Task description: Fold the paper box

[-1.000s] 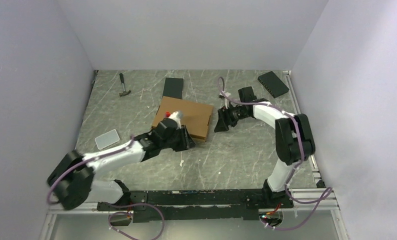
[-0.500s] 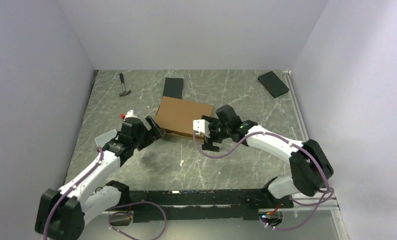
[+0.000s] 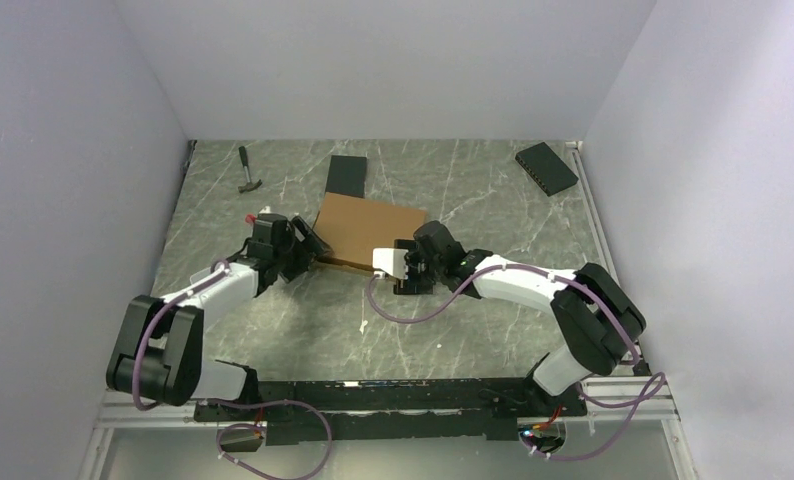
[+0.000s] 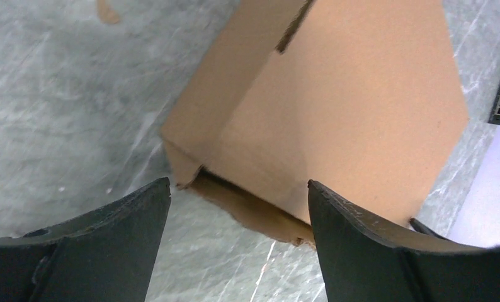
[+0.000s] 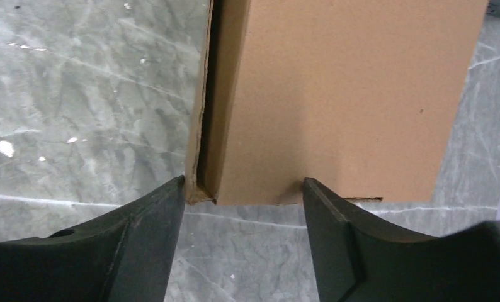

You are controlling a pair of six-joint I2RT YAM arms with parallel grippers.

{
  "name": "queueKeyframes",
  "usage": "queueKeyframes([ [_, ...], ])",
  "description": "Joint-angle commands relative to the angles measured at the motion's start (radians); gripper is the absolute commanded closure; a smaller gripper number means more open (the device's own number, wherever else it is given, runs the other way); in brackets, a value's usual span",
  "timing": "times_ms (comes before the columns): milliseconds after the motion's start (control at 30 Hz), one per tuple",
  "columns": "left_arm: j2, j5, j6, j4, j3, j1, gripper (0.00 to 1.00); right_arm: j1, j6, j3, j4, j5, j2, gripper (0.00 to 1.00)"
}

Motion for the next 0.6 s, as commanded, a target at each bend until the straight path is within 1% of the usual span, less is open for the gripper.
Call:
queueKeyframes([
  [0,0.044,0.048,-0.004,0.095,0.070,0.005,0.17,-0.002,-0.002,0.024,0.016,0.037,0.025,0.37],
  [100,0.075,0.053,-0.005,0.096,0.087,0.006,0.22,0.000,0.002,0.031,0.001,0.026,0.029,0.49],
  [167,0.087,0.049,-0.007,0.094,0.093,0.009,0.26,0.000,0.005,0.037,-0.007,0.028,0.030,0.55],
  [200,0.092,0.051,-0.008,0.098,0.094,0.010,0.28,0.000,0.009,0.039,-0.009,0.029,0.031,0.57],
  [267,0.105,0.053,-0.013,0.101,0.095,0.015,0.37,0.000,0.014,0.044,-0.019,0.024,0.030,0.60],
  [333,0.118,0.056,-0.016,0.098,0.101,0.019,0.45,0.000,0.018,0.047,-0.030,0.014,0.029,0.61],
  [467,0.138,0.054,-0.025,0.089,0.112,0.030,0.74,0.002,0.034,0.055,-0.051,-0.006,0.018,0.60],
  [500,0.141,0.053,-0.025,0.085,0.117,0.033,0.79,0.001,0.035,0.056,-0.055,-0.011,0.013,0.59],
  [533,0.144,0.053,-0.021,0.083,0.119,0.035,0.81,0.001,0.037,0.056,-0.057,-0.017,0.009,0.59],
  [567,0.146,0.053,-0.018,0.076,0.124,0.035,0.82,0.002,0.040,0.056,-0.060,-0.021,0.005,0.59],
])
